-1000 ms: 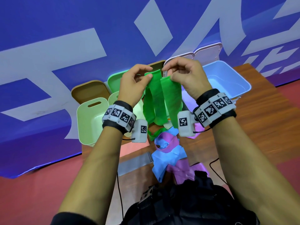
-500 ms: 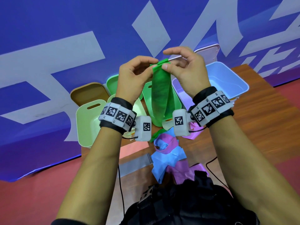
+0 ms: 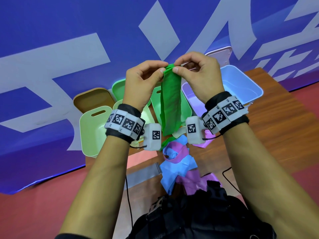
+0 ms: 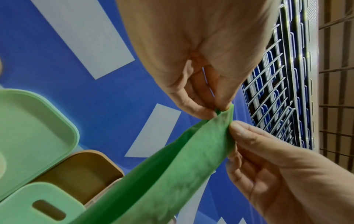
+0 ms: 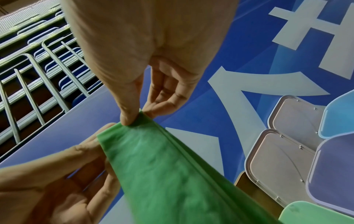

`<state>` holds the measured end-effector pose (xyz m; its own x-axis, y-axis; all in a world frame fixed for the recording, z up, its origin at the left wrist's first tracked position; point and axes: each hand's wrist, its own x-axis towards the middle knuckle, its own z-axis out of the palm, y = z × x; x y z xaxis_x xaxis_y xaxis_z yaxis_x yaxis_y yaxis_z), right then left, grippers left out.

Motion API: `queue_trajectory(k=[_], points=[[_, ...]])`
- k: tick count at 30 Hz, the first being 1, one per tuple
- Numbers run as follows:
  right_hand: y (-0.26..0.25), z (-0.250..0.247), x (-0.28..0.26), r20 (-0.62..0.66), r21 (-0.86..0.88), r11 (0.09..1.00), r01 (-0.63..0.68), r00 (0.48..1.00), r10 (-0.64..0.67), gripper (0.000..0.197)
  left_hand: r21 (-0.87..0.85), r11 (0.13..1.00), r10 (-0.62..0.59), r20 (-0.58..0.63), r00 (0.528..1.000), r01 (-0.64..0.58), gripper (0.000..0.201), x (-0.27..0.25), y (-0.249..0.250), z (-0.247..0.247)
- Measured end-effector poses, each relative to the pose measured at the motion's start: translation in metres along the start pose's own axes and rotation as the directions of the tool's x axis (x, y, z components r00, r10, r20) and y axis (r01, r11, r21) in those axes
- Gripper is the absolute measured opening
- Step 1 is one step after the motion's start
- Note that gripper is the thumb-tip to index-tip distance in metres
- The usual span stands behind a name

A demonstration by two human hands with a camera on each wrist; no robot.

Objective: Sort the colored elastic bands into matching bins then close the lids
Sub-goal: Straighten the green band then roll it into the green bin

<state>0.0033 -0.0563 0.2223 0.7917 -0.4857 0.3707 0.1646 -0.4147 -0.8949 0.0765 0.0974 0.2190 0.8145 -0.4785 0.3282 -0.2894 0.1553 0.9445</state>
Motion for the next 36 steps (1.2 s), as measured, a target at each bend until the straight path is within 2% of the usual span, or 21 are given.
queue_trajectory(k=[12, 20, 33, 36], points=[[0.005, 0.003, 0.000, 0.045, 0.035, 0.999, 0.036, 0.998, -0.038, 0.010, -0.023, 1.000, -0.011, 0.008, 1.000, 0.011, 0.014, -0.002, -0.001, -0.003], [0.007, 0.007, 0.000, 0.057, 0.069, 0.998, 0.000, 0.998, -0.004, 0.007, 0.018, 1.000, 0.009, 0.004, 1.000, -0.009, 0.013, 0.000, -0.006, -0.005], [0.004, 0.009, 0.000, 0.076, 0.093, 0.996, 0.011, 0.997, -0.018, 0.008, -0.012, 1.000, -0.005, -0.009, 1.000, 0.005, 0.013, 0.001, -0.010, -0.009], [0.003, 0.012, -0.002, 0.084, 0.115, 0.993, -0.003, 0.996, -0.006, 0.008, -0.016, 1.000, -0.012, -0.009, 1.000, 0.012, 0.018, 0.002, -0.013, -0.011]])
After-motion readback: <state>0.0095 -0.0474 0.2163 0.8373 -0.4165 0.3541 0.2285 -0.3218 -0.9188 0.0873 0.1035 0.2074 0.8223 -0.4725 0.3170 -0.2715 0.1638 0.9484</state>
